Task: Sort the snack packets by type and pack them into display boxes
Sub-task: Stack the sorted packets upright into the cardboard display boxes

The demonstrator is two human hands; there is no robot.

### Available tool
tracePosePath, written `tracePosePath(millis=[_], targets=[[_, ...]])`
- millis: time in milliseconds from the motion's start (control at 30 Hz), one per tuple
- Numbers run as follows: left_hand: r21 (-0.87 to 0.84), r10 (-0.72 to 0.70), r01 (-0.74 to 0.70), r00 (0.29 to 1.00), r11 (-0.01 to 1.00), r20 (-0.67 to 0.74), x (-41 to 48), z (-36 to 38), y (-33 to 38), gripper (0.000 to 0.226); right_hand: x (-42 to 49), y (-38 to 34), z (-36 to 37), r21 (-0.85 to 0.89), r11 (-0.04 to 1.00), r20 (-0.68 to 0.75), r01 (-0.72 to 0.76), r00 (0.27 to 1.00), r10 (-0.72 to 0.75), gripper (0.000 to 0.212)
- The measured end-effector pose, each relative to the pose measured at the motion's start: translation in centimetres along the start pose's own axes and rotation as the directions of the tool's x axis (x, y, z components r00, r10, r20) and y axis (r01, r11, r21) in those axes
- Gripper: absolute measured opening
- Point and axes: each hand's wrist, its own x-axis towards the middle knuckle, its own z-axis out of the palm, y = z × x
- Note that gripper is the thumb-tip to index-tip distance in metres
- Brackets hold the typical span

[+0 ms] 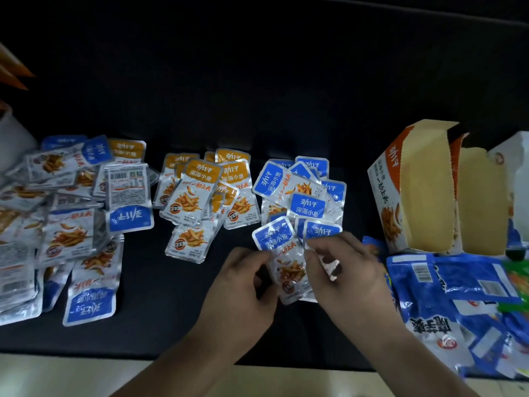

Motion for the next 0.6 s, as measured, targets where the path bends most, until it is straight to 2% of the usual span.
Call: tracePosePath(millis=[100, 200, 367, 467, 533, 600], targets=[[0.092, 0.064, -0.06, 0.997, 0.994, -0.044, -0.7, -0.4, -0.7, 0.047, 0.0, -0.8, 0.6, -0.054, 0.994, -0.011, 0.09, 0.996, -0.09, 0.019], [0.22, 0.155, -0.15, 0.988, 0.964, -0.007, -1.1, -0.3, -1.1, 0.053, -0.1, -0.9, 1.9, -0.114, 0.977, 0.04, 0.178, 0.984, -0.175, 0.026], [0.281, 0.25, -0.27, 0.963, 0.921, 0.105, -1.7, -0.5, -1.8, 0.049, -0.4, 0.0, 3.1, -0.244, 0.951, 0.132, 0.192, 0.978, -0.164, 0.039], [0.242, 0.287, -0.305, 0.952, 0.921, 0.107, -2.5, -0.9, -2.0, 0.042, -0.9, 0.7, 3.0, -0.271, 0.939, 0.165, 0.21, 0.972, -0.17, 0.035], [0.156, 0.295, -0.296, 0.955, 0.942, 0.032, -3.0, -1.5, -2.4, 0.039, -1.1, 1.0, 2.9, -0.28, 0.933, 0.181, 0.226, 0.967, -0.18, 0.03], [0.156, 0.268, -0.26, 0.963, 0.953, -0.028, -3.5, -2.5, -2.9, 0.036, -1.0, 0.6, 3.0, -0.279, 0.929, 0.174, 0.243, 0.964, -0.2, 0.028]])
